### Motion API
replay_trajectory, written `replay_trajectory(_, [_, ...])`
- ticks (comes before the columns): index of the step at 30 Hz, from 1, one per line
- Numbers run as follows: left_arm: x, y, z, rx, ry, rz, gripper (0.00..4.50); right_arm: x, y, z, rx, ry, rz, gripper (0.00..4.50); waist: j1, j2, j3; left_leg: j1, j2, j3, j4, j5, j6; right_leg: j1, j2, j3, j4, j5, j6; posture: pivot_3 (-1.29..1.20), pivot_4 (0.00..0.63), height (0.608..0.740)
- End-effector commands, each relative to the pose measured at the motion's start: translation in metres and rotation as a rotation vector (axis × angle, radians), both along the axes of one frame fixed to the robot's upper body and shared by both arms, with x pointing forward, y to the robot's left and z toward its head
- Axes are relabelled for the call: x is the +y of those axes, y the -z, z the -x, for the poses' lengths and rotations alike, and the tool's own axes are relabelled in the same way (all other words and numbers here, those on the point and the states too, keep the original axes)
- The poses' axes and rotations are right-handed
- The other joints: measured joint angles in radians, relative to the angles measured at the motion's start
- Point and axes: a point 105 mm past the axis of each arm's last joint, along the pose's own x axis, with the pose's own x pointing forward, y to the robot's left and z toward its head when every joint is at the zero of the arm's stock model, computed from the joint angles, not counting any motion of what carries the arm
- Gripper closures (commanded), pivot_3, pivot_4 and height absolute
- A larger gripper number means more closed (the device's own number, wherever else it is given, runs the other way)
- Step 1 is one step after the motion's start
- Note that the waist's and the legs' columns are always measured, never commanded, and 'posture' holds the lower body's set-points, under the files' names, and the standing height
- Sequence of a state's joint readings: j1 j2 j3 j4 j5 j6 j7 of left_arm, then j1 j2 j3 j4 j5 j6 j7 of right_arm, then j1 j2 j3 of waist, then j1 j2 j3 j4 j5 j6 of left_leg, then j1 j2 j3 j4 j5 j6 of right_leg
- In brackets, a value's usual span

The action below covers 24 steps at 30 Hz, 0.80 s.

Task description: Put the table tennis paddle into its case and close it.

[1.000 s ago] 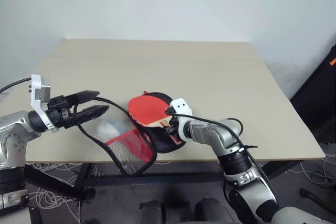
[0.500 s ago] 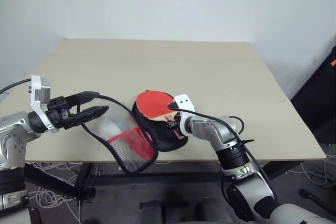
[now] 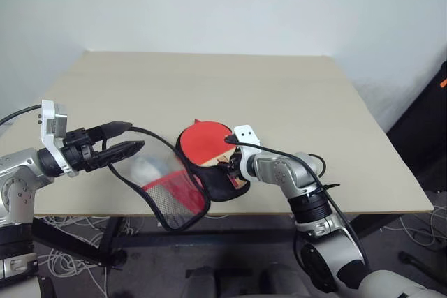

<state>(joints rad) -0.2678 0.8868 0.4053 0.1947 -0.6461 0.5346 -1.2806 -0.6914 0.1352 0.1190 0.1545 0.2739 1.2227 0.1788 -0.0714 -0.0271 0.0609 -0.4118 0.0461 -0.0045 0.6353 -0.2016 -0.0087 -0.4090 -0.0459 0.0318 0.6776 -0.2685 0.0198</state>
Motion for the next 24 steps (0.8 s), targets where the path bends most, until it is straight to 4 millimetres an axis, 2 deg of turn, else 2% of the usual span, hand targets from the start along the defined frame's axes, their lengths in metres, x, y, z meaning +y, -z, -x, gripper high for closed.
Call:
replay_trajectory(1, [0.001,-0.011,0.0,-0.045,-0.003,0.004,0.0,0.024,-0.042,0.002,-0.05,-0.048,-0.138,0.03,0.0,0.0,0.0,0.0,0.0,0.0,0.0,0.0,0.0,0.0,0.0,0.0,0.0,0.0,0.0,0.0,0.0,0.74])
replay_trajectory(3, [0.001,-0.01,-0.001,-0.046,-0.005,0.003,0.0,0.021,-0.048,-0.001,-0.047,-0.039,-0.181,0.03,0.0,0.0,0.0,0.0,0.0,0.0,0.0,0.0,0.0,0.0,0.0,0.0,0.0,0.0,0.0,0.0,0.0,0.74])
replay_trajectory(7, [0.003,-0.013,-0.002,-0.053,-0.01,0.002,0.0,0.001,-0.066,-0.011,-0.093,-0.014,-0.242,0.03,-0.001,0.0,0.0,0.0,0.0,0.0,0.0,0.0,0.0,0.0,0.0,0.0,0.0,0.0,0.0,0.0,0.0,0.74])
replay_trajectory(11, [0.008,-0.018,-0.003,-0.064,-0.021,0.001,0.0,-0.019,-0.081,-0.016,-0.227,-0.041,-0.234,0.03,0.001,0.0,0.0,0.0,0.0,0.0,0.0,0.0,0.0,0.0,0.0,0.0,0.0,0.0,0.001,0.0,0.0,0.74])
replay_trajectory(14, [0.011,-0.021,-0.001,-0.072,-0.027,0.005,0.0,-0.053,-0.094,-0.021,-0.405,-0.055,-0.202,0.03,0.004,0.0,0.0,0.0,0.0,0.0,0.0,0.0,0.0,0.0,0.0,0.0,-0.001,-0.001,0.002,0.0,0.0,0.74])
replay_trajectory(17, [0.013,-0.024,-0.001,-0.078,-0.032,0.011,0.0,-0.091,-0.093,-0.021,-0.538,-0.075,-0.109,0.03,0.003,-0.001,0.0,0.0,-0.001,0.0,0.0,0.0,0.0,0.001,-0.002,-0.001,-0.002,-0.001,0.002,0.0,0.0,0.74])
replay_trajectory(22, [0.025,-0.023,0.003,-0.07,-0.062,0.01,0.0,-0.146,-0.077,-0.015,-0.545,-0.093,0.004,0.03,-0.003,0.0,0.0,0.001,0.0,0.001,-0.001,0.0,0.0,0.0,0.0,0.001,-0.001,-0.001,0.002,0.0,0.0,0.74])
replay_trajectory(24, [0.033,-0.026,0.004,-0.077,-0.087,0.01,0.0,-0.157,-0.075,-0.014,-0.539,-0.085,0.026,0.03,-0.004,0.0,0.0,0.001,0.0,0.002,-0.001,0.0,0.0,0.0,0.001,0.001,-0.001,-0.001,0.001,0.0,0.0,0.74])
